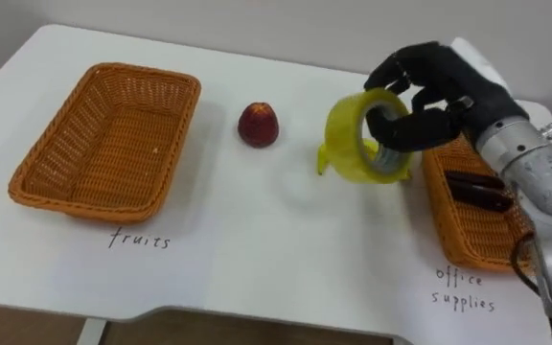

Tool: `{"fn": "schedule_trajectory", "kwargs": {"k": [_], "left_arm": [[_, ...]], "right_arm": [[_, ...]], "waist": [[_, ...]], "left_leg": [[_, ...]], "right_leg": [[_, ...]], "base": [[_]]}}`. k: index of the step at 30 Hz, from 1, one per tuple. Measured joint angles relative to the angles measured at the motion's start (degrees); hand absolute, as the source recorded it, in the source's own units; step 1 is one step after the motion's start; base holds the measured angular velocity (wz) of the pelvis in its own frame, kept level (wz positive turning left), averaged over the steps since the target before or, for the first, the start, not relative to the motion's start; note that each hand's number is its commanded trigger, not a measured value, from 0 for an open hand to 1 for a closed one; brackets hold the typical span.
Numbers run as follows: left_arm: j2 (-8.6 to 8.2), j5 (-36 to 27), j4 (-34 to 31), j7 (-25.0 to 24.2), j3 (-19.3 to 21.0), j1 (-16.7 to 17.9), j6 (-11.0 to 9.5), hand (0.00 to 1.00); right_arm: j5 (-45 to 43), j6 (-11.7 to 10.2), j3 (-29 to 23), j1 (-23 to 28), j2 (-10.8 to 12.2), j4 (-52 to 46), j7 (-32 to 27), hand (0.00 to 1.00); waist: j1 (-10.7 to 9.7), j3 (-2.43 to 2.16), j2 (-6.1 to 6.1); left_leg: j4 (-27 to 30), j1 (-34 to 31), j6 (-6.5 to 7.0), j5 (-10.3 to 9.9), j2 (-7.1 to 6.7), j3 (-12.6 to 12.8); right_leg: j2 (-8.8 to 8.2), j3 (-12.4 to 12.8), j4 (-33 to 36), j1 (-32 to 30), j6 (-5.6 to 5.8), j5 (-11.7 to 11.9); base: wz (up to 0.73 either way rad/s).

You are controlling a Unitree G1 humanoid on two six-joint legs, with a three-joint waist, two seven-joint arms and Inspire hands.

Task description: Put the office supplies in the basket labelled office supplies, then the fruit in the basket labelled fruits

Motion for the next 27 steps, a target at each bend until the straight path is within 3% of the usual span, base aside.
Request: {"fn": "schedule_trajectory", "kwargs": {"k": [5,14,16,20,27], "left_arm": [[-0.02,0.29,-0.31,0.2,0.45,0.1,0.12,0.0],[-0.54,0.23,-1.43,0.06,3.23,1.18,0.21,0.0],[-0.98,0.26,-1.43,0.05,3.69,1.29,0.38,0.0],[-1.19,0.31,-1.54,0.07,4.3,1.33,1.43,0.0],[-1.18,0.2,-2.23,-0.06,4.23,1.94,1.85,0.0]], "right_arm": [[0.21,-0.12,-2.75,0.15,-0.12,2.35,-6.22,1.0],[3.46,-0.5,-7.24,2.01,-0.22,12.69,-17.08,1.0],[3.46,-0.5,-7.27,2.01,-0.22,14.35,-18.24,1.0],[4.11,-0.52,-7.32,2.0,-0.28,20.2,-21.22,1.0],[7.91,-0.42,-7.31,2.01,-0.8,27.78,-23.4,1.0]], "waist": [[-1.57,0.19,0.3],[-3.39,0.04,0.22],[-3.75,-0.1,0.41],[-3.88,-0.93,0.64],[-3.95,-0.83,0.59]], "left_leg": [[-0.03,-0.07,-0.02,-0.02,0.18,0.08],[-0.15,-0.16,-0.03,-0.02,0.21,0.04],[-0.17,-0.26,-0.03,-0.02,0.21,0.06],[-0.16,0.21,-0.03,-0.02,0.21,0.07],[0.02,0.47,-0.03,-0.01,0.18,-0.01]], "right_leg": [[0.15,0.02,0.0,-0.14,-0.08,0.05],[0.19,0.08,0.0,-0.27,-0.09,0.05],[0.22,0.32,-0.01,-0.45,-0.09,0.05],[0.24,0.55,-0.01,-0.1,-0.09,0.05],[0.29,1.15,0.16,0.08,-0.09,0.06]], "base": [[-0.01],[0.0],[-0.02],[-0.01],[-0.02]]}}
